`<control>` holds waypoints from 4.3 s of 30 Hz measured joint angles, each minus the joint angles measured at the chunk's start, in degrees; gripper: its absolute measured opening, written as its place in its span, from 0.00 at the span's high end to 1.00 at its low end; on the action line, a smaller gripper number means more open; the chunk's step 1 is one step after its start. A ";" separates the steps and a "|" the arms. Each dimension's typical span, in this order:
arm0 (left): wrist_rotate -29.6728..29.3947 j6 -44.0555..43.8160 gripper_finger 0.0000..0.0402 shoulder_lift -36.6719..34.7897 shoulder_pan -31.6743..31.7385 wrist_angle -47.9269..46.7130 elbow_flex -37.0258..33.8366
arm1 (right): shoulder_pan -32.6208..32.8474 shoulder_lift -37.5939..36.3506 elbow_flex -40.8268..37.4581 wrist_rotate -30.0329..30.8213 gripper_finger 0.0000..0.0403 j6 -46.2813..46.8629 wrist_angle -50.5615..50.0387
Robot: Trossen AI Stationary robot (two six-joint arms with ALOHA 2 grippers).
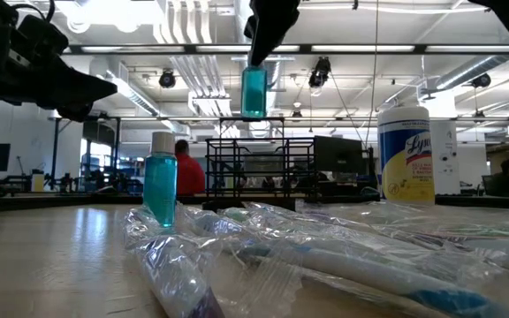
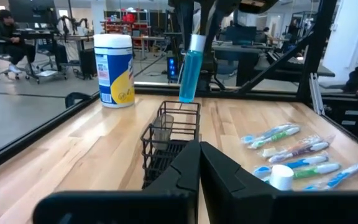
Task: Pick & Place toothbrushing station
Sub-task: Put the bottom blue mouthwash bottle into the black wire organizer
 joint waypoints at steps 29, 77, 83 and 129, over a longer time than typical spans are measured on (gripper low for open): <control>0.14 -0.01 0.97 0.11 0.04 0.13 -0.07 | -0.63 0.44 -14.81 -2.62 0.77 -2.76 11.69; 0.36 0.23 0.97 0.14 0.04 -1.31 -0.07 | -1.84 0.48 -23.15 -3.90 0.77 -4.94 20.46; 0.35 0.23 0.97 0.14 0.04 -1.36 -0.07 | -2.24 1.23 -23.25 -6.14 0.77 -4.46 20.31; 0.27 0.88 0.97 0.25 0.03 -1.51 -0.07 | -2.91 2.17 -19.88 -6.07 0.60 -4.28 17.41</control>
